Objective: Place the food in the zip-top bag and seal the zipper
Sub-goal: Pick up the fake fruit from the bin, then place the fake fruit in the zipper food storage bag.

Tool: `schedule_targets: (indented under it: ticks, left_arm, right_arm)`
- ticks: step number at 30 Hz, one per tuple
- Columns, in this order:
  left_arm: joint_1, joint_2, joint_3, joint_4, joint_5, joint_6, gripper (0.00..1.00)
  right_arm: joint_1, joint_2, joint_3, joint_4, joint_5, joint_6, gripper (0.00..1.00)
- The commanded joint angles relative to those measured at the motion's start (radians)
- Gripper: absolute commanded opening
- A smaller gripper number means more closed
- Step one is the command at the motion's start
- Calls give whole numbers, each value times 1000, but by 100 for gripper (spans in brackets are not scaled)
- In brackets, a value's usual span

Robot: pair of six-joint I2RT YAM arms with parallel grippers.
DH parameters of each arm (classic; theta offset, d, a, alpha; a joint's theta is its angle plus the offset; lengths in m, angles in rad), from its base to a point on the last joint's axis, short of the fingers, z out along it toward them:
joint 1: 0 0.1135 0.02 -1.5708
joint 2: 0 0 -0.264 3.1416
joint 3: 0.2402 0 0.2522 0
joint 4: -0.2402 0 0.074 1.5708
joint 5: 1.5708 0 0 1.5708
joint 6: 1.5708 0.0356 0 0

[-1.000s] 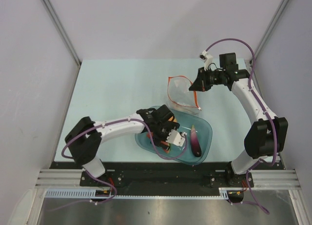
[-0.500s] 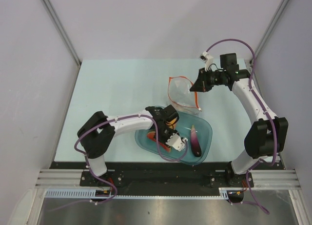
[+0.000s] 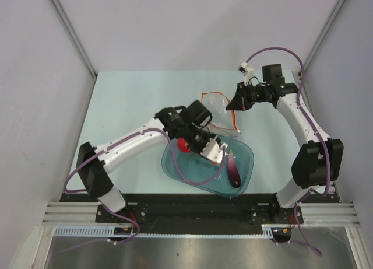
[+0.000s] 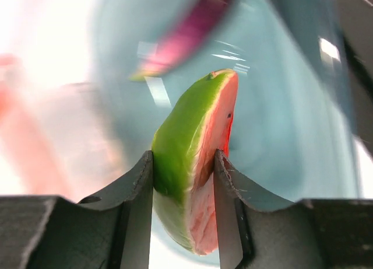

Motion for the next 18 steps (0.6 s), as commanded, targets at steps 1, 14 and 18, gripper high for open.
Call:
schedule_targets:
  ticks: [1,14,18]
  left_arm:
    - [68,-72,216,45,119,-105,0]
    - [134,-121,-153,1149,131,-261,0]
    - [151,-99,-224,1210,148,-177,0]
  right_arm:
    - [-6,10,4,-7,-44,-13,0]
    - [-4,-1,26,-15,-108,17,0]
    - [-7,-5,39,-33,-113,9,0]
